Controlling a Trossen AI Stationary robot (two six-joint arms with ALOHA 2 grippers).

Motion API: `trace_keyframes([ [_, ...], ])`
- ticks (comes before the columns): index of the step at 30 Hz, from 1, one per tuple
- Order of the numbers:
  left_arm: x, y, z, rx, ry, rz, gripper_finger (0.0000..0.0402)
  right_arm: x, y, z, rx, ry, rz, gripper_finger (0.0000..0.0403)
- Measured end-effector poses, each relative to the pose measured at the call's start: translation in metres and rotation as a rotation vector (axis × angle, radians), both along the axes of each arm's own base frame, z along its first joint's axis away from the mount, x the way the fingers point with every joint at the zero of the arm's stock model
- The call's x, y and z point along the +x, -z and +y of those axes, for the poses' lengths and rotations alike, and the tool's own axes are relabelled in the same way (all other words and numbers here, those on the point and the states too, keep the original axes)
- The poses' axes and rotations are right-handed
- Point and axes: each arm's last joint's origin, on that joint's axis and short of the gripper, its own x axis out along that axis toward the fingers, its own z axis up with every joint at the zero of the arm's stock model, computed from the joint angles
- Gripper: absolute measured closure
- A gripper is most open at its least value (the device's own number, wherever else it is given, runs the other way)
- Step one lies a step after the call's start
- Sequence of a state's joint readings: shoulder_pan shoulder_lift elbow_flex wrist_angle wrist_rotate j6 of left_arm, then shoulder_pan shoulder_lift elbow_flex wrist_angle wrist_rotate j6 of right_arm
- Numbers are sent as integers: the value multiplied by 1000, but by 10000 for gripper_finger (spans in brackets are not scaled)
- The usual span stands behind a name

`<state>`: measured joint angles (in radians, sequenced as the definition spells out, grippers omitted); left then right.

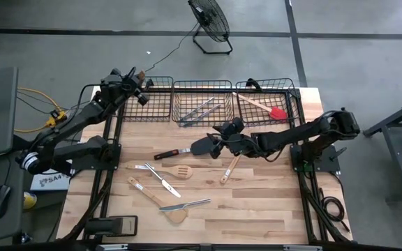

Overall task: Pick & Place Kitchen Items
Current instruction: Put the brown serving spoon into the left mesh basket

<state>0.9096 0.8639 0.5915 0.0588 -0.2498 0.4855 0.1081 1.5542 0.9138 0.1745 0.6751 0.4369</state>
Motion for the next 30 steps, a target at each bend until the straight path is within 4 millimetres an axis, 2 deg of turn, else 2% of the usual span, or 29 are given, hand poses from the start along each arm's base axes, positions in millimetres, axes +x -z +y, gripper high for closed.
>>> trace_keyframes([
  [7, 0, 4, 4, -7, -79, 39, 307, 6, 14, 1, 10, 1, 23, 227],
  [21, 4, 12, 9, -45, -68, 61, 305, 6, 11, 2, 11, -2, 7, 227],
  [27, 9, 22, 14, -103, -63, 83, 229, 6, 11, 2, 16, -10, 7, 227],
  [30, 10, 26, 15, -130, -47, 91, 212, 6, 11, 2, 19, -16, 8, 227],
])
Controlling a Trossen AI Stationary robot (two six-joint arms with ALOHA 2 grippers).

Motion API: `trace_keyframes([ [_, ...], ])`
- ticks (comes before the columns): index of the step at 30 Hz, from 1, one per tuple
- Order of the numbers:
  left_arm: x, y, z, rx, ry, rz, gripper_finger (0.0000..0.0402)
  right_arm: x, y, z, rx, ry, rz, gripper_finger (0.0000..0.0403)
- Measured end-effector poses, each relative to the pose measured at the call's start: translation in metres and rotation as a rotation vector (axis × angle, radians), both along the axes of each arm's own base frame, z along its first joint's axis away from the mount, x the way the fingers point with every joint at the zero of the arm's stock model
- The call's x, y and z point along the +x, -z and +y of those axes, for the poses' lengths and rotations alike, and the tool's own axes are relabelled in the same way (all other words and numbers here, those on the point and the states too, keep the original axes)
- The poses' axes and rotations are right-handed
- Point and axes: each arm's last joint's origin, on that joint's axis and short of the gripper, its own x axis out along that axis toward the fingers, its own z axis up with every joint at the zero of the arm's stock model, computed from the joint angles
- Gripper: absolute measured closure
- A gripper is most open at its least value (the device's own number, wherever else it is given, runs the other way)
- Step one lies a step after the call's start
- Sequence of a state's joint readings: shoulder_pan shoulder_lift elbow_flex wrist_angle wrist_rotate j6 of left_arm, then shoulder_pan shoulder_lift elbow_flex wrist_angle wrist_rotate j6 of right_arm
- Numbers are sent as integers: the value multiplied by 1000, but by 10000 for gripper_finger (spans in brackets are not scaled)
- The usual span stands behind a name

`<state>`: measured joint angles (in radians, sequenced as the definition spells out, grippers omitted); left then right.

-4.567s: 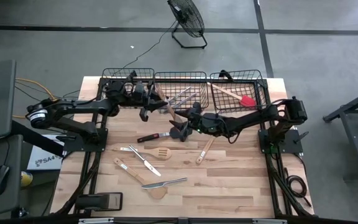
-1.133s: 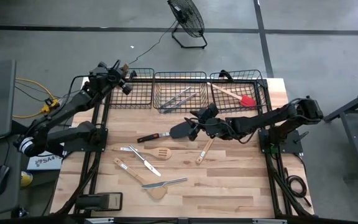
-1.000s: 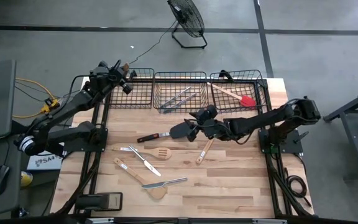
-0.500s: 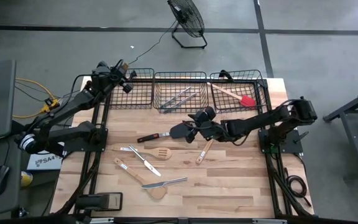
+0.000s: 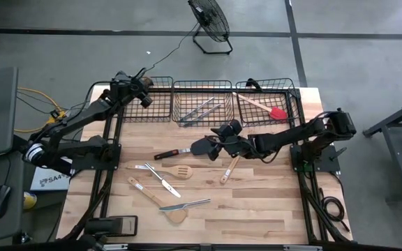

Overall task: Pick & Place Kitchen Items
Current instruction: Put the brown serving spoon into the left mesh basket, then put the black spatula into the right mesh basket

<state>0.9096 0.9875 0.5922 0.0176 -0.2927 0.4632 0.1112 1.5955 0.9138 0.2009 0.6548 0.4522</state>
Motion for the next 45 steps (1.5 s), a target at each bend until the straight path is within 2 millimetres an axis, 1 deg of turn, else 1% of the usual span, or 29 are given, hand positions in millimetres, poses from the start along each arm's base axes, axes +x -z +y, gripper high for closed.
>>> trace_keyframes([
  [13, 0, 2, -2, -47, 17, -42, 200, 0, 0, 0, 2, -4, 2, 227],
  [16, 0, 2, -2, -51, 17, -39, 184, 0, 0, 0, 2, -4, 3, 227],
  [22, -3, 1, -7, -73, 39, -35, 133, 0, 0, 0, 1, -4, 3, 227],
  [25, -6, 0, -11, -83, 38, -46, 118, 0, 0, 0, 1, -4, 3, 227],
  [33, -10, -7, -16, -73, 25, -94, 115, 0, 0, 0, 1, -3, 3, 227],
  [41, -10, -7, -17, -91, 10, -143, 115, 0, 0, 0, 1, -3, 3, 227],
  [45, -9, -15, -17, -120, 24, -231, 115, 0, 1, 0, 0, -4, 9, 227],
])
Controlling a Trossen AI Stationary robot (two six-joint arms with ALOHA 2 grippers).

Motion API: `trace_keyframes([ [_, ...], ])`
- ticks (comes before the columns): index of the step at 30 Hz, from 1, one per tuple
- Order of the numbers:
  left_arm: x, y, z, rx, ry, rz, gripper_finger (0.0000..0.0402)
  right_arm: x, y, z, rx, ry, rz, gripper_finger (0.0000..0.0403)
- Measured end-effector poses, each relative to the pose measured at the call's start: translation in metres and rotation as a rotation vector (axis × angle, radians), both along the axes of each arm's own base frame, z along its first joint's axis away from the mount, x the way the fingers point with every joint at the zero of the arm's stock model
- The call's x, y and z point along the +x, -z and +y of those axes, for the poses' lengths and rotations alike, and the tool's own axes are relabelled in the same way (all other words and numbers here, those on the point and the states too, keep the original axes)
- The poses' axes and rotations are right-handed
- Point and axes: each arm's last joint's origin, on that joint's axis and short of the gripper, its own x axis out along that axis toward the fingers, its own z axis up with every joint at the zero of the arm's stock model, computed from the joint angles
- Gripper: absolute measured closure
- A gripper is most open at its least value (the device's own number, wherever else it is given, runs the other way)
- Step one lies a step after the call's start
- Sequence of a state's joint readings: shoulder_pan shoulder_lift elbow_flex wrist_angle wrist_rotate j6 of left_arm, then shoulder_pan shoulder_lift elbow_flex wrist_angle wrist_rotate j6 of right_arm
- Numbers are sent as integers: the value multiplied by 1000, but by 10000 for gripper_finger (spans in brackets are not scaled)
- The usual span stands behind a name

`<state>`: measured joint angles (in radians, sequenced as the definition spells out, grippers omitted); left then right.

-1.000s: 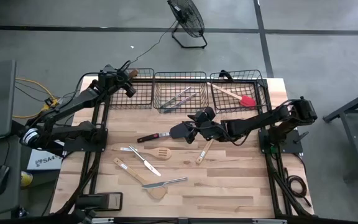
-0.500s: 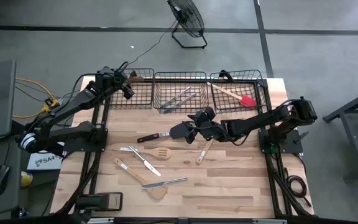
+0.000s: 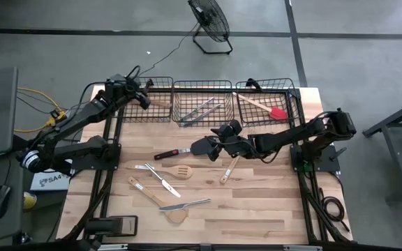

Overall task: Pick & Place Kitchen Items
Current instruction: Put the black spatula into the right mesh basket

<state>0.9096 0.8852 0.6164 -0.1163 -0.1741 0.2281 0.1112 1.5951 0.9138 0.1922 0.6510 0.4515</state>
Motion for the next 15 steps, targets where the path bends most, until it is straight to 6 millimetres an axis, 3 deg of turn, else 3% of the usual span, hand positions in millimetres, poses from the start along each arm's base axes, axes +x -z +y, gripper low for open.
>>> trace_keyframes([
  [8, 8, -16, -6, -138, 273, -167, 115, 0, 1, 0, -3, -1, 9, 227],
  [15, 6, -21, -11, -207, 305, -194, 115, 0, 1, 0, 1, -8, 12, 227],
])
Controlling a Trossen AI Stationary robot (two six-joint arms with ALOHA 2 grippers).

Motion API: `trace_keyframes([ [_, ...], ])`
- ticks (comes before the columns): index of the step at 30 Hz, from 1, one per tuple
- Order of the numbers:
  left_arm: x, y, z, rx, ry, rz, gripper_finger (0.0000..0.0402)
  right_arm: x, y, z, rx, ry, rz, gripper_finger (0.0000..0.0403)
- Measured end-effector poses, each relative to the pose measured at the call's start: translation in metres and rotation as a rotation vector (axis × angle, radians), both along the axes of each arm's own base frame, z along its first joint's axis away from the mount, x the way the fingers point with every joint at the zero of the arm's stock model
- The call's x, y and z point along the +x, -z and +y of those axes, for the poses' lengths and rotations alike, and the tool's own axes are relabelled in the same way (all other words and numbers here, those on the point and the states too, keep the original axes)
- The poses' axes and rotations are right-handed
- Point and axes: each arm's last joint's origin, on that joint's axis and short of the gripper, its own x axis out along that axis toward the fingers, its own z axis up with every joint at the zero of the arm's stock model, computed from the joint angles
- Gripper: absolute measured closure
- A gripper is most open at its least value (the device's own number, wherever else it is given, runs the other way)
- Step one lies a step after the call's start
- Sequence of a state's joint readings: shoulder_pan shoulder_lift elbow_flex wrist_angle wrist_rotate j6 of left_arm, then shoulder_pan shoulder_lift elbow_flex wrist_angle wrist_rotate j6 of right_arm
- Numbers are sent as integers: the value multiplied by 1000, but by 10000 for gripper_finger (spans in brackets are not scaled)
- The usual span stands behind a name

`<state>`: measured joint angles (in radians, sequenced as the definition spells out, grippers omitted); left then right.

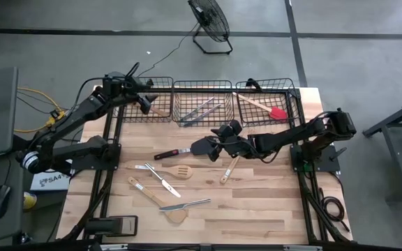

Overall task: Pick & Place Kitchen Items
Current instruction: Put the black spatula into the right mesh basket

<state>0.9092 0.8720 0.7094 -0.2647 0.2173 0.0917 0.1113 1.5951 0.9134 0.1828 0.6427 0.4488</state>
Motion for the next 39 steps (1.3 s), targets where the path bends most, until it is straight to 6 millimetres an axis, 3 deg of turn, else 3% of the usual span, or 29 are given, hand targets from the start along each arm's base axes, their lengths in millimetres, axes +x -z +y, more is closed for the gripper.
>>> trace_keyframes([
  [13, 2, -3, -10, -50, 216, -32, 115, 1, 1, 2, 39, -86, 13, 227],
  [21, 23, -3, -32, -30, 390, -15, 115, 1, 1, 2, 39, -87, 13, 227],
  [28, 39, 0, -56, 7, 429, 55, 115, -1, -3, 2, 35, -88, 5, 227],
  [39, 66, 30, -91, -23, 492, 274, 115, -1, -4, 2, 19, -98, 14, 227],
])
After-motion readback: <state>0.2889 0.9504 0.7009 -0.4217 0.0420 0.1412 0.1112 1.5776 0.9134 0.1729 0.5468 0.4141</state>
